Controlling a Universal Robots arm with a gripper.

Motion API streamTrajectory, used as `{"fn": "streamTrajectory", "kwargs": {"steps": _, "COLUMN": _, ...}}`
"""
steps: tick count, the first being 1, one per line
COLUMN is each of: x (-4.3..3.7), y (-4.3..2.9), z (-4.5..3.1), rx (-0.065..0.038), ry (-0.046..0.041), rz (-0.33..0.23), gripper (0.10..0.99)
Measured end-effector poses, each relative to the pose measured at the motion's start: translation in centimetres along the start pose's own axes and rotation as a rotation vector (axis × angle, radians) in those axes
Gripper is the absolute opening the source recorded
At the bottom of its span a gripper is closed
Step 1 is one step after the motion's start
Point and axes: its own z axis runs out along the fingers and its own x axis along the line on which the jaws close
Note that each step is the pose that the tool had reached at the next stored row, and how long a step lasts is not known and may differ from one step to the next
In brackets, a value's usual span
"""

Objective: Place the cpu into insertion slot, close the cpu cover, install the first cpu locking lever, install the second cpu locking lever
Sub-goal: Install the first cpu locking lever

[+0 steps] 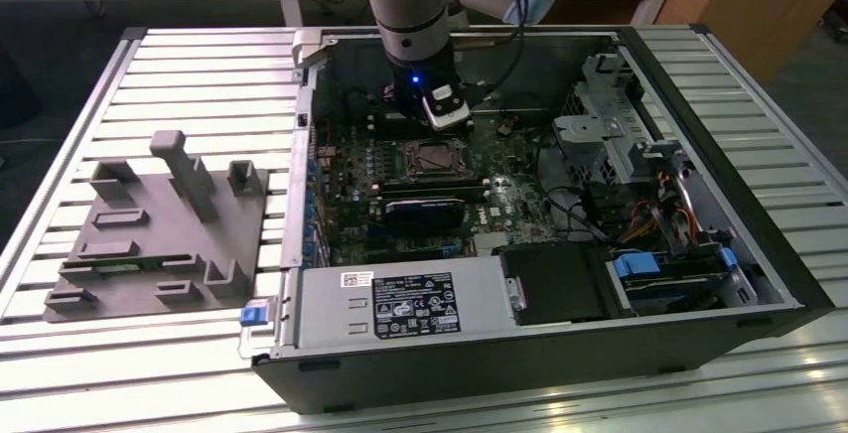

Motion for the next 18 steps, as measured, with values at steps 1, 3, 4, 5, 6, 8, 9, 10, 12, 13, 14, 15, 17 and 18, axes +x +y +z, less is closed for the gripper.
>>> {"fn": "streamTrajectory", "kwargs": {"steps": 1, "x": 0.02, "y": -0.01, "z": 0.04, "rx": 0.0, "ry": -0.001, "rz": 0.002, "gripper": 0.106}}
{"fn": "streamTrajectory", "kwargs": {"steps": 3, "x": 0.05, "y": -0.04, "z": 0.12, "rx": 0.001, "ry": -0.0031, "rz": 0.007, "gripper": 0.106}}
{"fn": "streamTrajectory", "kwargs": {"steps": 4, "x": 0.06, "y": -0.05, "z": 0.14, "rx": 0.001, "ry": -0.0037, "rz": 0.009, "gripper": 0.106}}
{"fn": "streamTrajectory", "kwargs": {"steps": 5, "x": 0.08, "y": -0.05, "z": 0.13, "rx": 0.002, "ry": -0.004, "rz": 0.011, "gripper": 0.106}}
{"fn": "streamTrajectory", "kwargs": {"steps": 6, "x": 0.1, "y": -0.04, "z": 0.14, "rx": 0.002, "ry": -0.0044, "rz": 0.012, "gripper": 0.106}}
{"fn": "streamTrajectory", "kwargs": {"steps": 8, "x": 0.14, "y": 0.0, "z": 0.15, "rx": 0.002, "ry": -0.005, "rz": 0.014, "gripper": 0.106}}
{"fn": "streamTrajectory", "kwargs": {"steps": 9, "x": 0.17, "y": 0.03, "z": 0.16, "rx": 0.002, "ry": -0.0052, "rz": 0.015, "gripper": 0.106}}
{"fn": "streamTrajectory", "kwargs": {"steps": 10, "x": 0.19, "y": 0.07, "z": 0.17, "rx": 0.002, "ry": -0.0054, "rz": 0.016, "gripper": 0.106}}
{"fn": "streamTrajectory", "kwargs": {"steps": 12, "x": 0.23, "y": 0.15, "z": 0.19, "rx": 0.003, "ry": -0.0057, "rz": 0.017, "gripper": 0.106}}
{"fn": "streamTrajectory", "kwargs": {"steps": 13, "x": 0.24, "y": 0.16, "z": 0.2, "rx": 0.003, "ry": -0.0058, "rz": 0.018, "gripper": 0.106}}
{"fn": "streamTrajectory", "kwargs": {"steps": 14, "x": 0.24, "y": 0.16, "z": 0.22, "rx": 0.003, "ry": -0.0062, "rz": 0.019, "gripper": 0.106}}
{"fn": "streamTrajectory", "kwargs": {"steps": 15, "x": 0.25, "y": 0.15, "z": 0.25, "rx": 0.004, "ry": -0.0069, "rz": 0.021, "gripper": 0.106}}
{"fn": "streamTrajectory", "kwargs": {"steps": 17, "x": 0.26, "y": 0.14, "z": 0.32, "rx": 0.005, "ry": -0.0082, "rz": 0.025, "gripper": 0.106}}
{"fn": "streamTrajectory", "kwargs": {"steps": 18, "x": 0.27, "y": 0.13, "z": 0.36, "rx": 0.006, "ry": -0.0087, "rz": 0.027, "gripper": 0.106}}
